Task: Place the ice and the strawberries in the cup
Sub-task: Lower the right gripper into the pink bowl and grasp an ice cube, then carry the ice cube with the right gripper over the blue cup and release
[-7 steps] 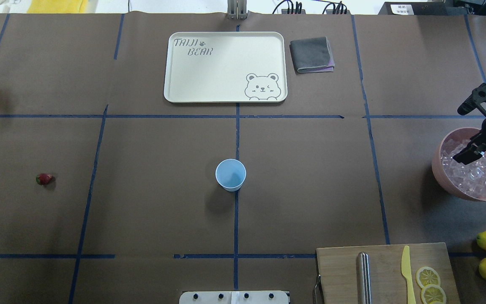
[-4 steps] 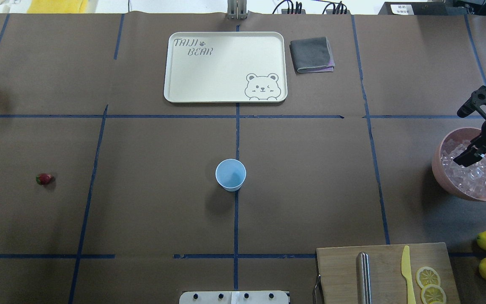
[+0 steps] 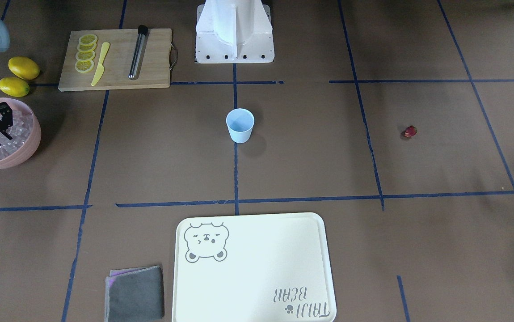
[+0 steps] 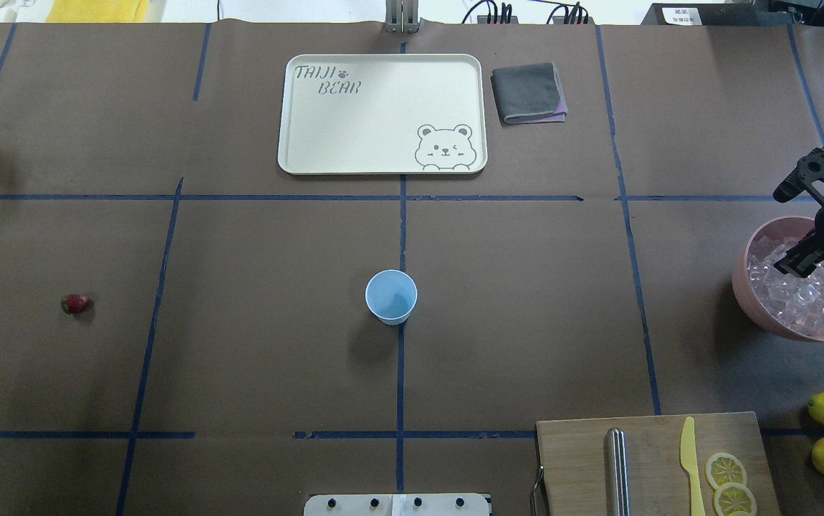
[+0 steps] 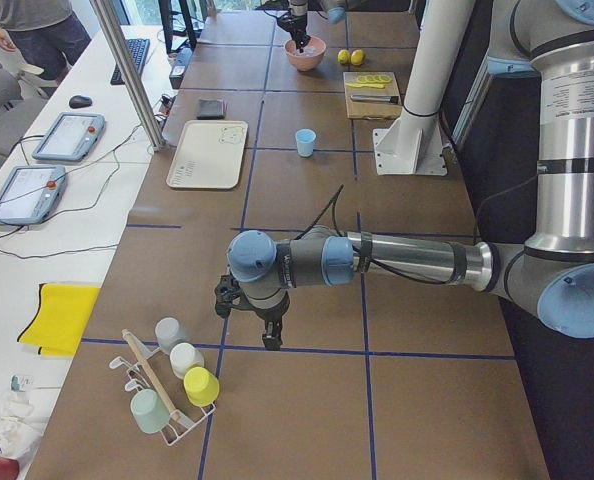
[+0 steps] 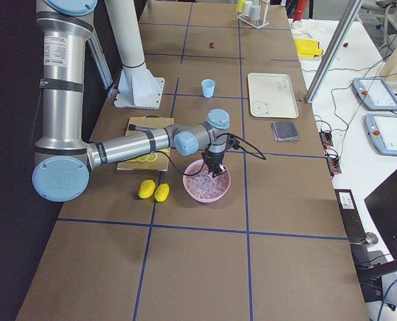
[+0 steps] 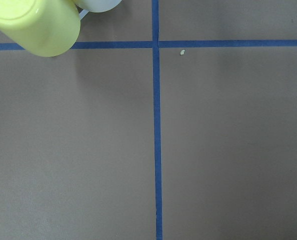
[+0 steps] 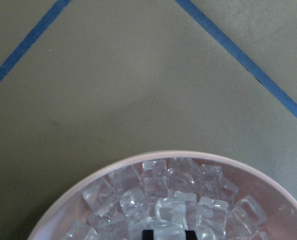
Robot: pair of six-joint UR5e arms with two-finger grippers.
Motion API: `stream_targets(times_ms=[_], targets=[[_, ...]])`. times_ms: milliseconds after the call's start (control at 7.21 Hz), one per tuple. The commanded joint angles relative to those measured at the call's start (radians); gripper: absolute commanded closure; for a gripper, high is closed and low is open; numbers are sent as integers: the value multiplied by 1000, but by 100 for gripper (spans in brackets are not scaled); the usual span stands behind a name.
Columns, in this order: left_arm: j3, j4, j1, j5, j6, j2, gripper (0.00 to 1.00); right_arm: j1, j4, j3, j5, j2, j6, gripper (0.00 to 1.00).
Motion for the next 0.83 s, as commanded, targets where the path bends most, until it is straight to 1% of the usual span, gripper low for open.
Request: stream_targets(times_ms=[0, 139, 278, 416, 694], targets=[[0, 0, 0, 0, 0, 0, 0, 73, -3, 18, 22, -2, 19, 97], [0, 0, 0, 0, 0, 0, 0, 125, -2, 28, 63, 6, 131, 97], [-2, 0, 0, 0, 0, 0, 0, 126, 1, 73, 68, 24, 324, 97], [-2, 0, 0, 0, 0, 0, 0, 126, 1, 84, 72, 94, 487, 97], [-8, 0, 0, 0, 0, -2, 0, 60, -3, 99, 73, 197, 685, 97]])
